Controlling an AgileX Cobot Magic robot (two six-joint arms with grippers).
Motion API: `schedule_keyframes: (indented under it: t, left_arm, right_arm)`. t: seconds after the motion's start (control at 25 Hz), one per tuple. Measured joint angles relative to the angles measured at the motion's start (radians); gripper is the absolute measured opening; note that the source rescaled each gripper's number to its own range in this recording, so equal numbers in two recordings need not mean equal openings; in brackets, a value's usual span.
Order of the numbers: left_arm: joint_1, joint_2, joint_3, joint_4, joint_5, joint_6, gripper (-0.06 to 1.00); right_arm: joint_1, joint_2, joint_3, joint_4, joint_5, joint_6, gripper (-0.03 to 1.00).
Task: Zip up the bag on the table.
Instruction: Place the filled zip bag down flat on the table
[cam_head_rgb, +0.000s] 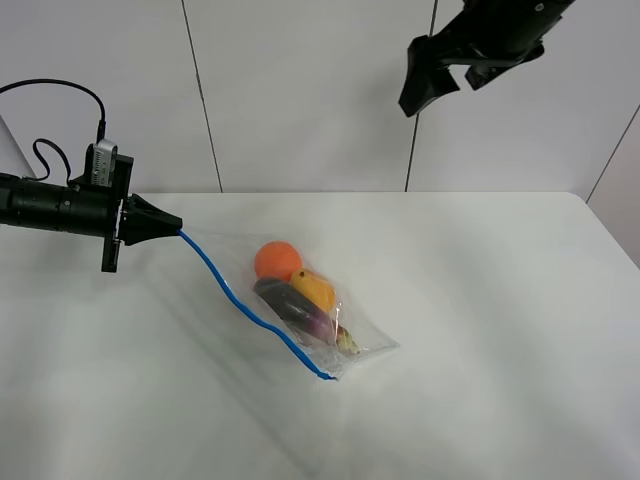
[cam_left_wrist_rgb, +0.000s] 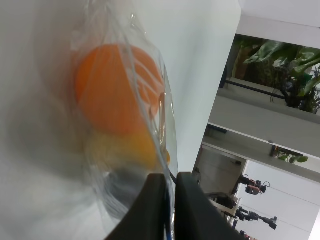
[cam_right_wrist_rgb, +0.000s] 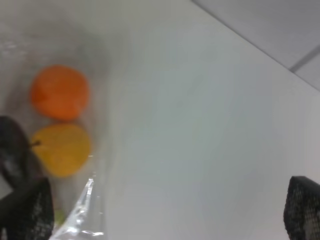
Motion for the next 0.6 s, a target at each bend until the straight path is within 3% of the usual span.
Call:
schedule_keyframes:
  t: [0.2,0.4,0.44,0.52,0.6]
  left_arm:
    - [0.000,0.000,0.000,-0.001,0.000,0.000,0.06]
    - [0.000,0.000,0.000,-0.003,-0.011,0.001,0.09]
    - [0.000,0.000,0.000,-0.003,-0.015,0.003,0.13]
    - [0.000,0.000,0.000,-0.003,-0.018,0.019,0.29]
    - [0.000,0.000,0.000,-0.003,-0.019,0.040,0.58]
  right_arm:
    - [-0.151,0.027,0.000,0.004,0.029,0.036,1.00]
    - [-0.233,-0.002,0.030,0.002,0.056,0.122,1.00]
    - [-0.240,-0.017,0.048,-0.004,0.056,0.137,1.00]
    - [-0.247,-0.049,0.093,-0.022,0.056,0.155,1.00]
    - [-0.247,-0.089,0.135,-0.053,0.057,0.161,1.00]
